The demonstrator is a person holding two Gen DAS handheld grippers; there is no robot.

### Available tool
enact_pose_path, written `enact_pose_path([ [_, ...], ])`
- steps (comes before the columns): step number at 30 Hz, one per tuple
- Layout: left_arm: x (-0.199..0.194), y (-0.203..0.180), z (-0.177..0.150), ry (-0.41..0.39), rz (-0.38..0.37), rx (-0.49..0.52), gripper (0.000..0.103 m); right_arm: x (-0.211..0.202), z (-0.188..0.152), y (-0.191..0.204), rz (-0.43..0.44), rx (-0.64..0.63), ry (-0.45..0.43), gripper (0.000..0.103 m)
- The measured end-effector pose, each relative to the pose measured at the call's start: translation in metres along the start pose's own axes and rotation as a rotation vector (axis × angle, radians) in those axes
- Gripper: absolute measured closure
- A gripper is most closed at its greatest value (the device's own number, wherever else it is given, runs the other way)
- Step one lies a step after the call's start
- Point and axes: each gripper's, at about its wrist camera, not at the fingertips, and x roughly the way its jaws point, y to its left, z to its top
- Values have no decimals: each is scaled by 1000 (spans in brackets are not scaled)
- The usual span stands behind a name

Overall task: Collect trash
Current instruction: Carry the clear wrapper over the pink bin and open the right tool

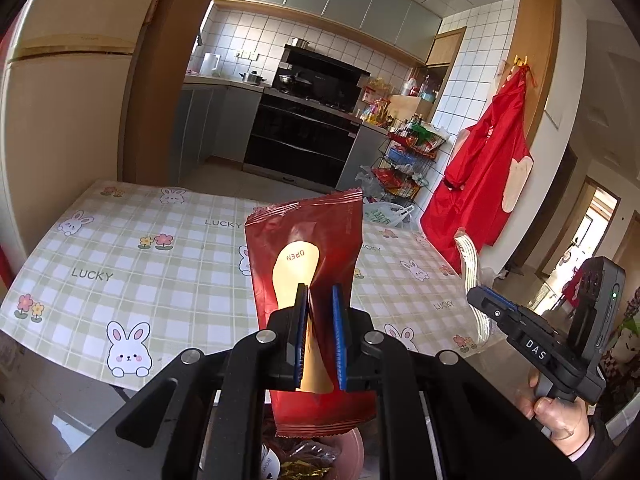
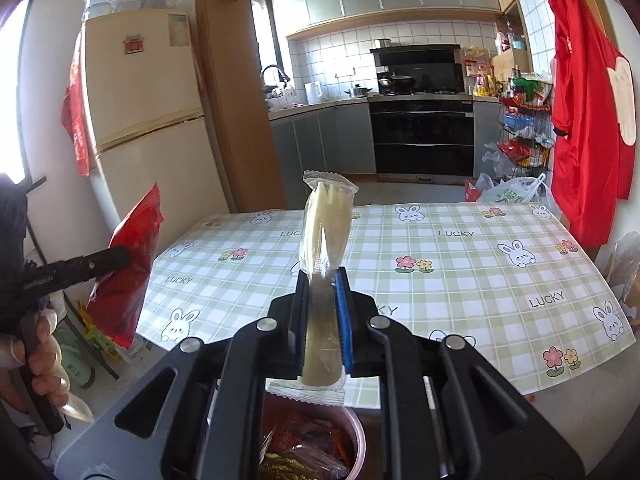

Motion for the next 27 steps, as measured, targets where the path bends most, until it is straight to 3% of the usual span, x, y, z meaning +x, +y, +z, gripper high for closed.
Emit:
enact_pose_path([
  [10,-20,15,-4,-28,-2,-18,91,5,-17,18,48,-8,72,87],
  [27,-6,31,-8,0,20,-54,91,27,-26,48,149,-77,137,86],
])
